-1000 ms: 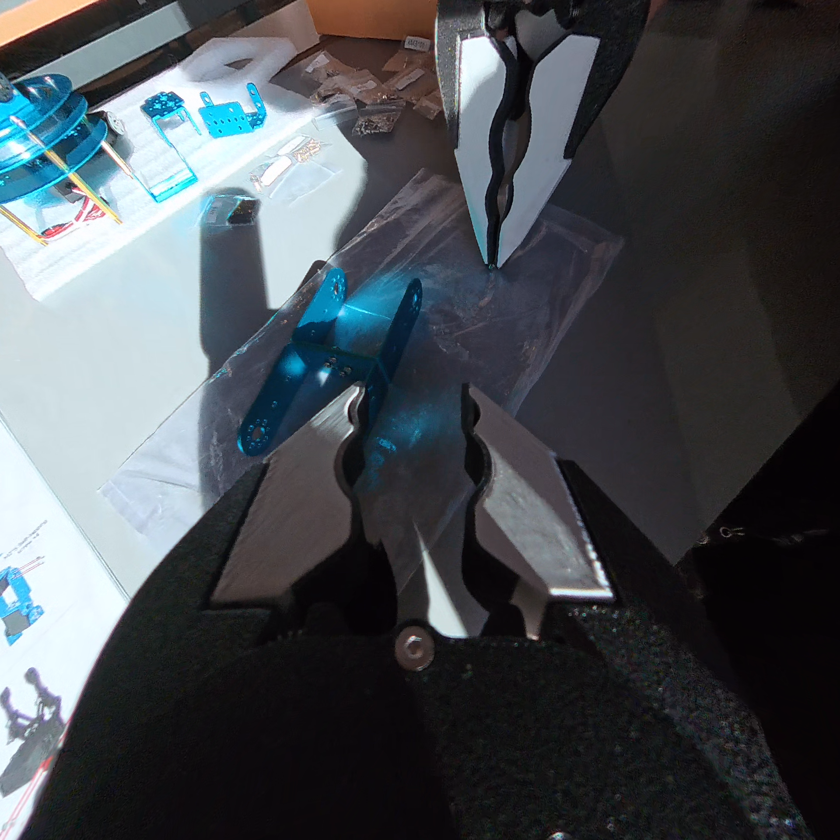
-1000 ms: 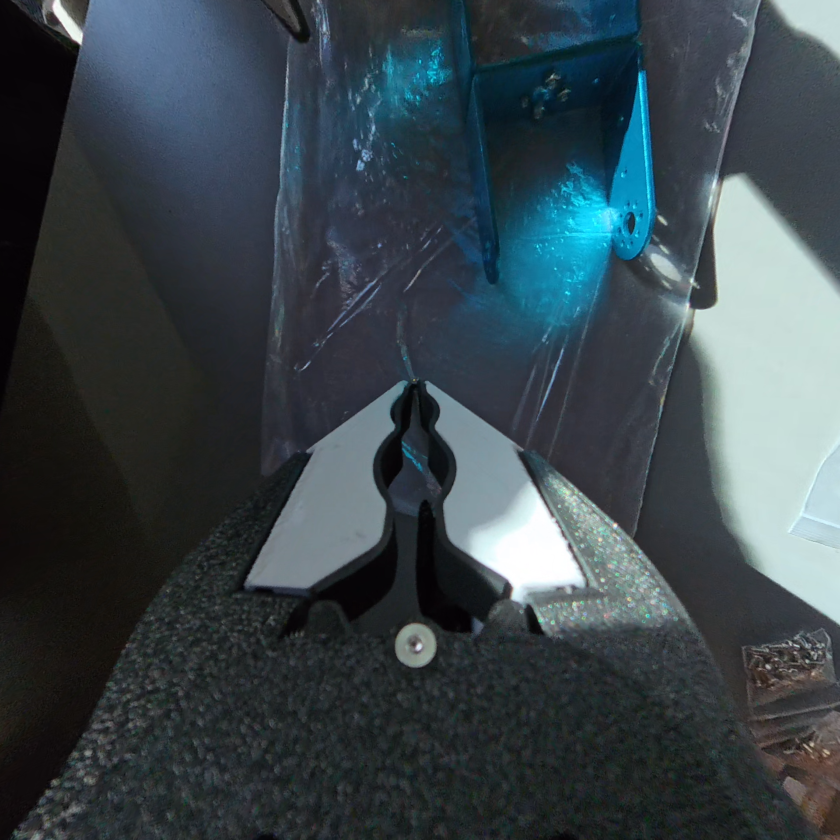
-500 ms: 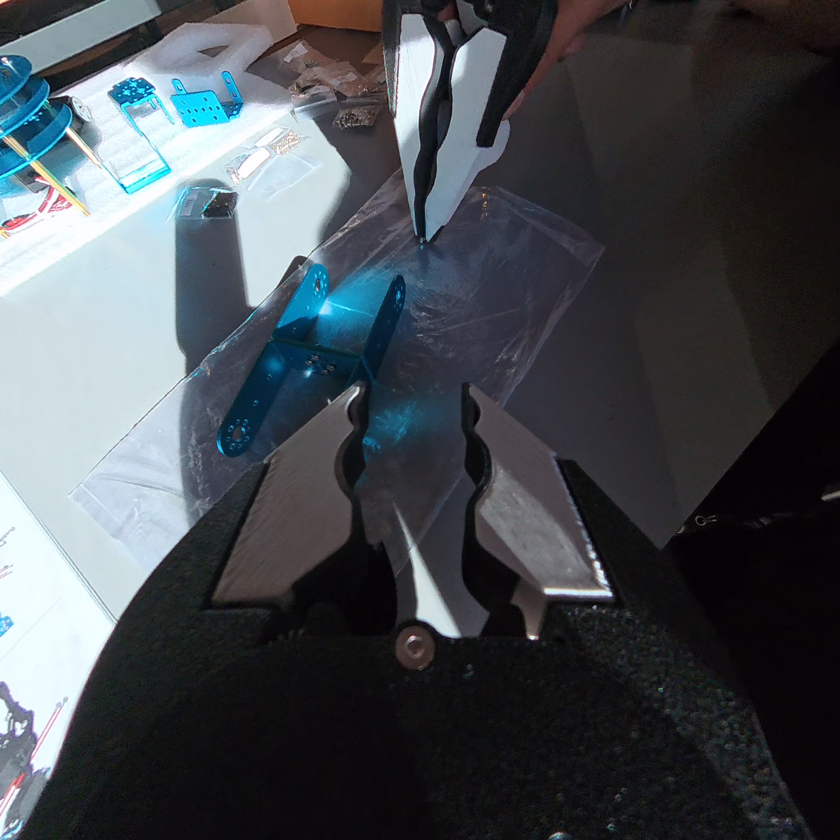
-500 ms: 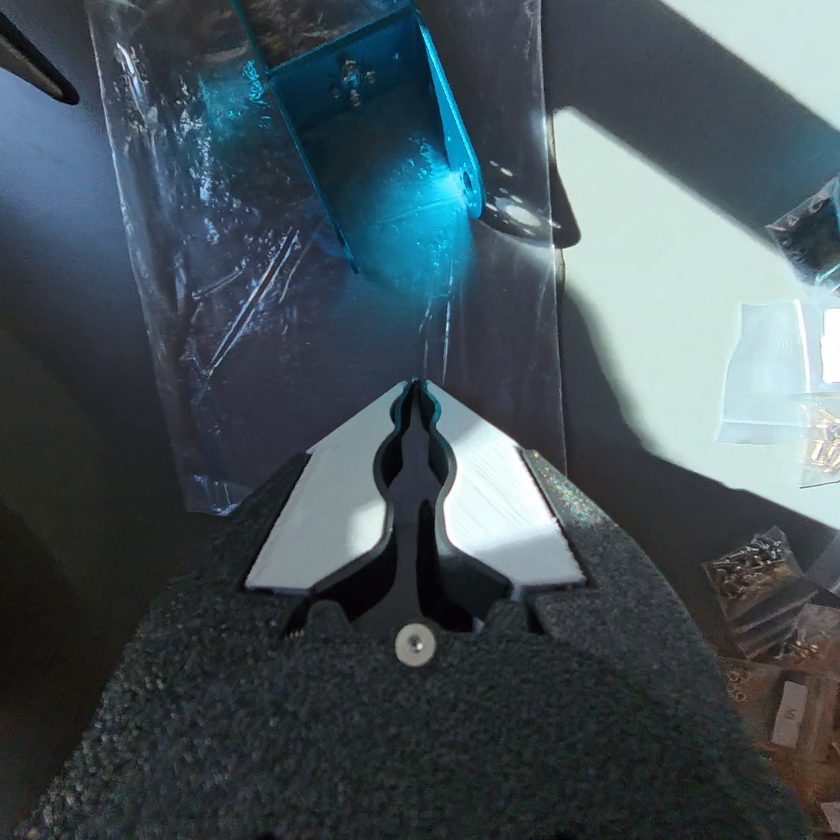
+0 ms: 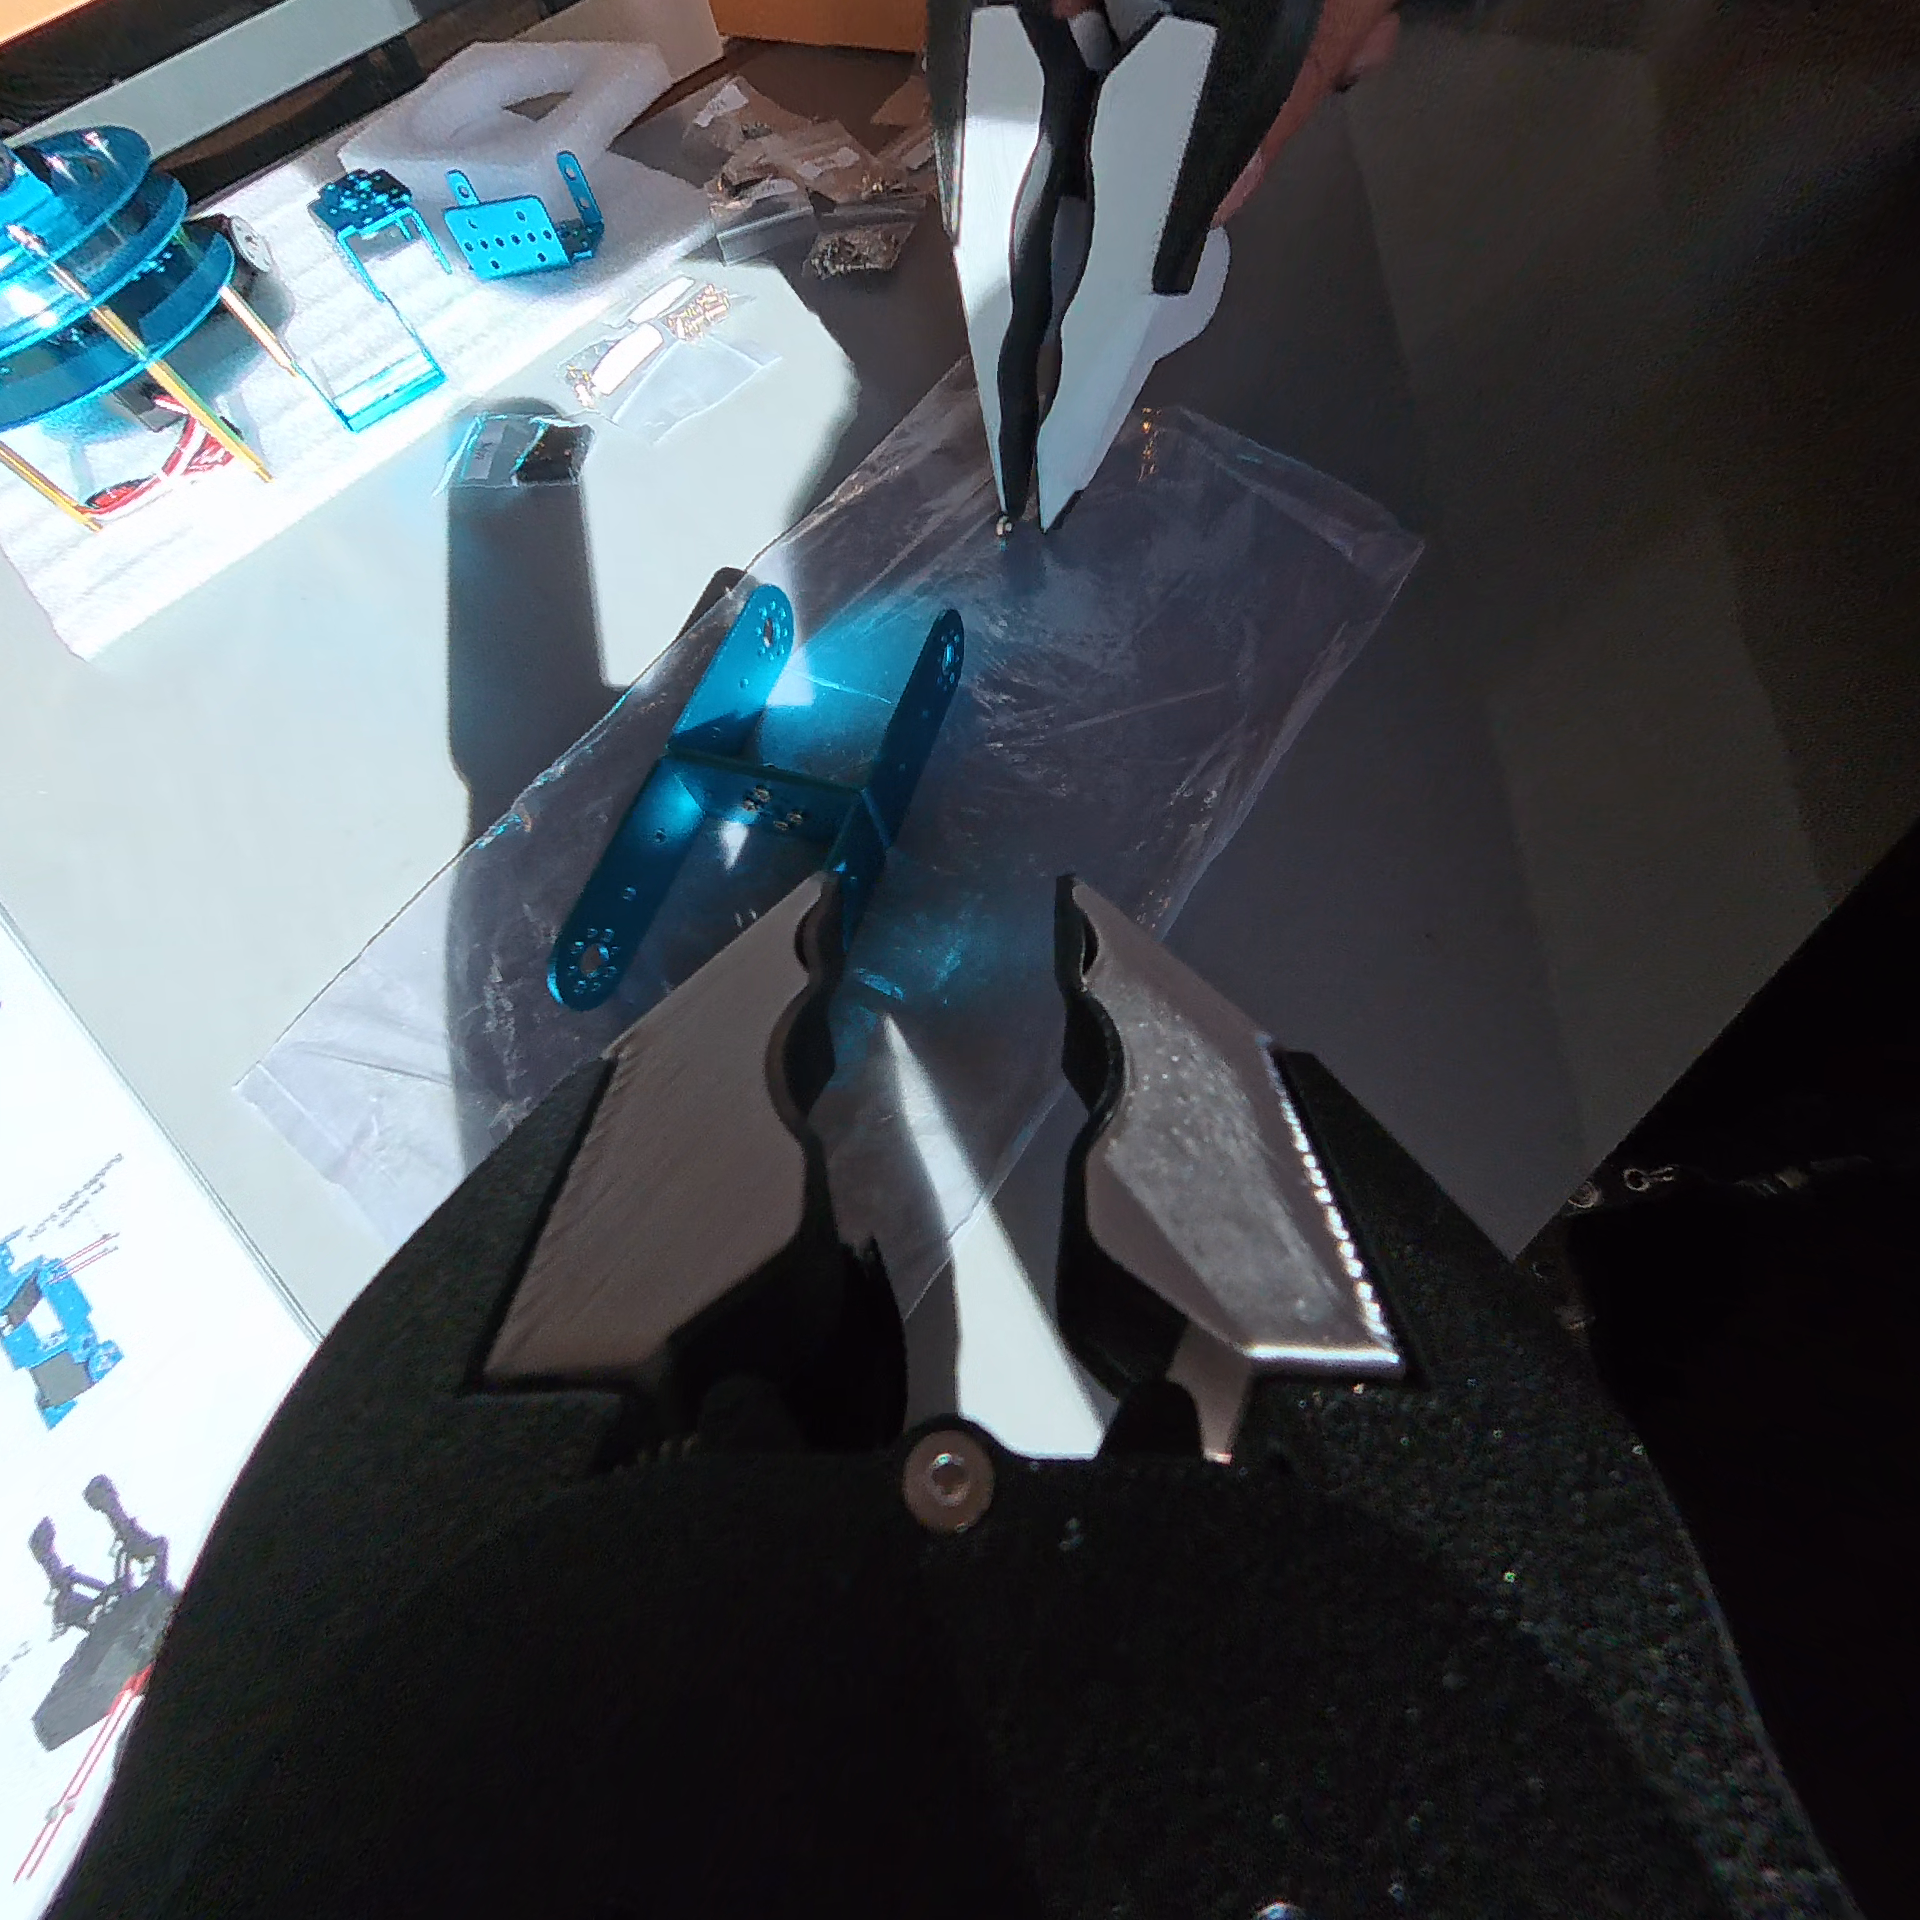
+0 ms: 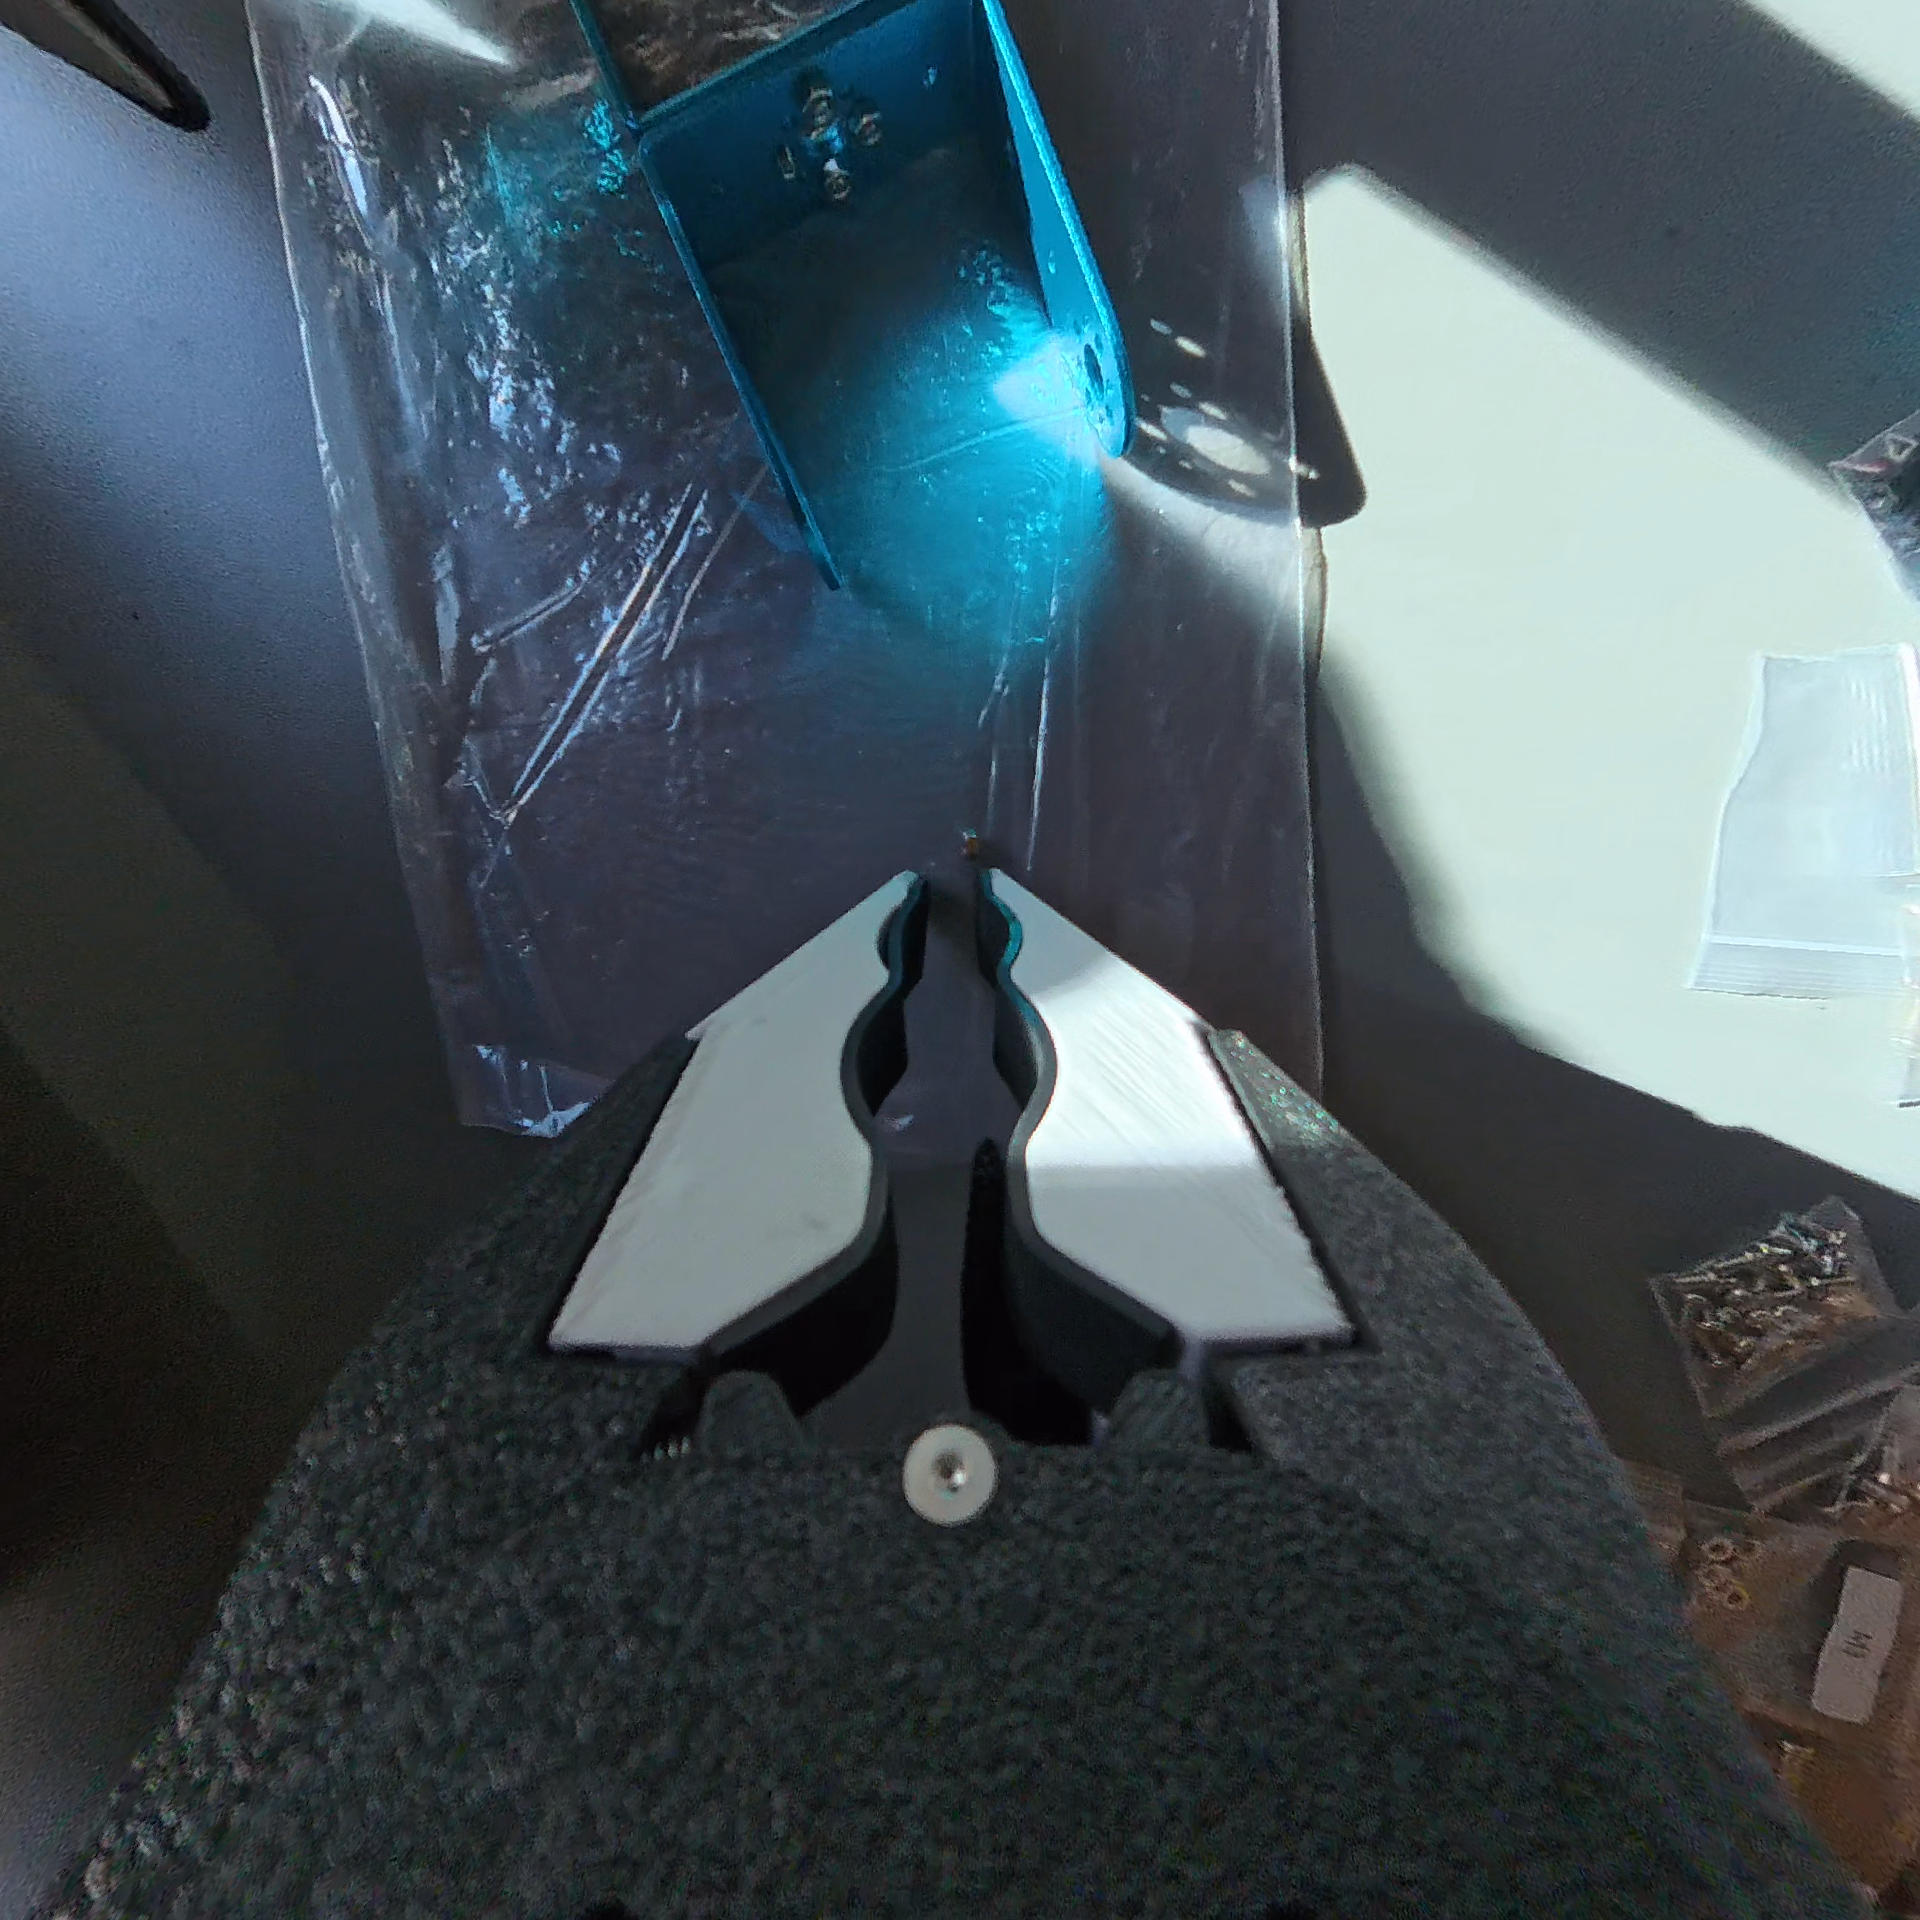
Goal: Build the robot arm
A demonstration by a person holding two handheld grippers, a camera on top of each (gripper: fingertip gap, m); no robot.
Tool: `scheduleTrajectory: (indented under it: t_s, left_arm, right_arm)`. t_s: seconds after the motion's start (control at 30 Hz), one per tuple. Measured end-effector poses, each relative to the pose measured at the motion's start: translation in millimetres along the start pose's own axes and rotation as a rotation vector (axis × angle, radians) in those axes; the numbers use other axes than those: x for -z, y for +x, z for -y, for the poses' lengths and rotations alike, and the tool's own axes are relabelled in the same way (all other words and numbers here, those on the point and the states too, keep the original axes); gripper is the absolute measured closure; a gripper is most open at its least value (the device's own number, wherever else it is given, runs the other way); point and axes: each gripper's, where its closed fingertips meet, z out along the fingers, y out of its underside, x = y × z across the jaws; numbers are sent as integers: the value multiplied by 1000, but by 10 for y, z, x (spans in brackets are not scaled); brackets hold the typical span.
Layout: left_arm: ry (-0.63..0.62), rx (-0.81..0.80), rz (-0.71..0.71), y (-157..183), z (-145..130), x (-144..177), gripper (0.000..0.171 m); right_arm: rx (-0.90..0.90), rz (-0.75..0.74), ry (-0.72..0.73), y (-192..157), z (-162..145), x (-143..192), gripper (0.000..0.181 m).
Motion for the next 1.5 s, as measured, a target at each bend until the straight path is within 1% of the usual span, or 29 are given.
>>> scheduleTrajectory:
  t_s: [0.13,0.23,0.43,0.5,0.6,0.63,0.9,1.1,1.17,1.37,1.5]
  left_arm:
    - [-3,-9,1,20,5,5,132]
    - [-5,-19,4,33,10,9,132]
    - [-13,-25,12,23,-3,11,132]
    - [-16,-29,13,26,-7,9,132]
    - [-18,-34,15,33,-3,6,132]
    - [-19,-34,14,37,-4,3,132]
    - [-27,-36,17,36,-20,-4,132]
    - [-32,-43,20,42,-24,-1,132]
    - [-31,-44,19,48,-18,1,132]
    - [-41,-53,26,43,-36,-7,132]
    - [-44,-54,25,46,-41,-18,132]
  right_arm:
    - [-13,24,10,-29,19,-9,174]
    - [-23,86,34,-136,68,-14,173]
    - [60,29,36,-75,77,50,172]
    - [99,-40,46,27,74,68,172]
    - [79,-35,68,10,116,67,171]
    - [70,-18,61,-25,114,62,170]
    - [51,-38,-22,-81,40,29,168]
    - [33,-30,-16,-47,34,-14,167]
    - [35,-19,-12,-63,41,-18,166]
    - [57,-58,-12,-11,49,15,167]
    - [118,-84,-15,32,77,5,167]
